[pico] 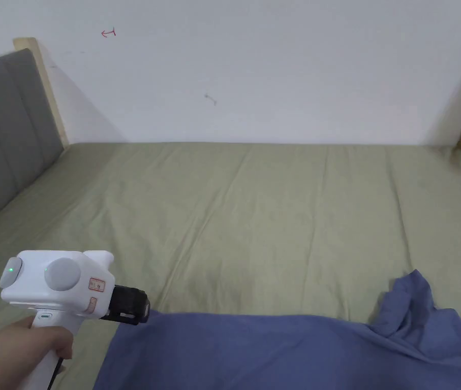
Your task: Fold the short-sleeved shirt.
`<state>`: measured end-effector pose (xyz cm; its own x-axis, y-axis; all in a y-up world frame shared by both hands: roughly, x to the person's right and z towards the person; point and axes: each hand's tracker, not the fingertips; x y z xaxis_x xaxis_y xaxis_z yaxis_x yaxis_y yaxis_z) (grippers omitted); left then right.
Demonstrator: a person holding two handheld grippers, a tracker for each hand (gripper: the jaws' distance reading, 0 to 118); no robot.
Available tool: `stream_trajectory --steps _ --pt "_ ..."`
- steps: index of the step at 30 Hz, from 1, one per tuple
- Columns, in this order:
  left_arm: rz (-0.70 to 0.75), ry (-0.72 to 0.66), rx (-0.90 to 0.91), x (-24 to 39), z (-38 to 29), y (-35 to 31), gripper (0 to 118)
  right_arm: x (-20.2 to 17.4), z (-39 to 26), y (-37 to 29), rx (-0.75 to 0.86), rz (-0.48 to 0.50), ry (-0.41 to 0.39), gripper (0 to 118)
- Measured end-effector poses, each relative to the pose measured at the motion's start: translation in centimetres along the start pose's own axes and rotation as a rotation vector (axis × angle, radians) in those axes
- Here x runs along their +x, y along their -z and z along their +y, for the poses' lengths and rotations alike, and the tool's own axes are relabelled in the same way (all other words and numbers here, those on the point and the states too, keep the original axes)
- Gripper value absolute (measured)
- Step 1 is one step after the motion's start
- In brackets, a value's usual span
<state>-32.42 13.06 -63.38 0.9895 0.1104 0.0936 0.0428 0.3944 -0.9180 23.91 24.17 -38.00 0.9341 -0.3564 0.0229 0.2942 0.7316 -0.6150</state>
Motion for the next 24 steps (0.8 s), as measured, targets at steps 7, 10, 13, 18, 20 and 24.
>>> stream_trajectory --steps 7,10,13,18,20,24 --pt "0.102 0.079 -0.041 -0.5 1.0 7.3 112 0.3 -0.1 2.8 -0.063 -0.015 -0.019 0" --pt "0.139 0.094 0.023 1.2 0.2 6.2 84 0.5 0.0 3.3 -0.071 -0.016 -0.025 0" --pt "0.086 0.212 0.097 3.1 -1.3 3.9 3 1.3 1.1 3.8 -0.063 0.017 -0.011 0" --pt "0.075 0.269 0.100 5.7 -2.7 1.7 3 3.5 6.9 7.4 -0.034 0.039 -0.007 1" --pt "0.079 0.242 0.123 5.2 -2.2 0.6 3 4.7 10.5 11.3 -0.102 -0.010 -0.041 71" --pt "0.051 0.125 0.155 3.5 -1.6 -1.3 3 8.4 13.9 22.0 -0.427 -0.046 0.082 118"
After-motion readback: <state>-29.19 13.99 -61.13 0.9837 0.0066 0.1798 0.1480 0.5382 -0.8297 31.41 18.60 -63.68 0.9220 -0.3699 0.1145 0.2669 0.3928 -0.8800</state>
